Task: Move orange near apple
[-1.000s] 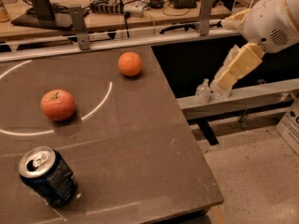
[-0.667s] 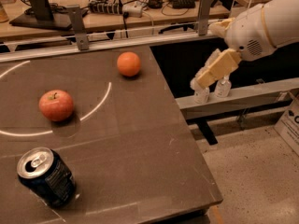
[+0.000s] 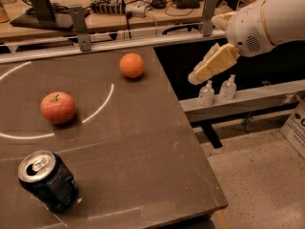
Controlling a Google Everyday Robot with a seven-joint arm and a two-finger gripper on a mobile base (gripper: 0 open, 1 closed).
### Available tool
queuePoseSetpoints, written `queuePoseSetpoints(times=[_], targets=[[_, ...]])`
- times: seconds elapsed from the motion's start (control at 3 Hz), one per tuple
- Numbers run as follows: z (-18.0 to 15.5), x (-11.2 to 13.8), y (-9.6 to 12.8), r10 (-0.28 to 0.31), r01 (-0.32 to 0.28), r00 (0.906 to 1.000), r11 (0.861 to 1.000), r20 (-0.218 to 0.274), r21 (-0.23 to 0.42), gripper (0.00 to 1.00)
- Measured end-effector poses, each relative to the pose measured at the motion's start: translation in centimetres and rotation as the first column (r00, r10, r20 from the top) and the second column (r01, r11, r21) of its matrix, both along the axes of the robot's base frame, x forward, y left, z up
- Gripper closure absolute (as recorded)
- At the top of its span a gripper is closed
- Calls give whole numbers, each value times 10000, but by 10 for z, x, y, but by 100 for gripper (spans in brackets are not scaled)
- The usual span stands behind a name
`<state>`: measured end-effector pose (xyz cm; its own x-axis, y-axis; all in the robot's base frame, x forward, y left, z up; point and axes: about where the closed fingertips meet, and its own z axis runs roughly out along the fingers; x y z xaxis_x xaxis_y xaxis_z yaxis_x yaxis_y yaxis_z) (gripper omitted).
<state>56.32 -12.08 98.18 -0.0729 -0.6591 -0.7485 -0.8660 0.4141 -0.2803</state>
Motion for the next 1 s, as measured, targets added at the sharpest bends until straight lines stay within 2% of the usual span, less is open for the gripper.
queuePoseSetpoints(times=[0.33, 0.67, 1.0], targets=[[-16, 12, 25, 251, -238, 9994, 9980, -226, 586, 0], [-35, 21, 62, 907, -825, 9941, 9882, -591, 1292, 0], [-57, 27, 94, 1513, -1342, 9842, 9761, -916, 1712, 0]])
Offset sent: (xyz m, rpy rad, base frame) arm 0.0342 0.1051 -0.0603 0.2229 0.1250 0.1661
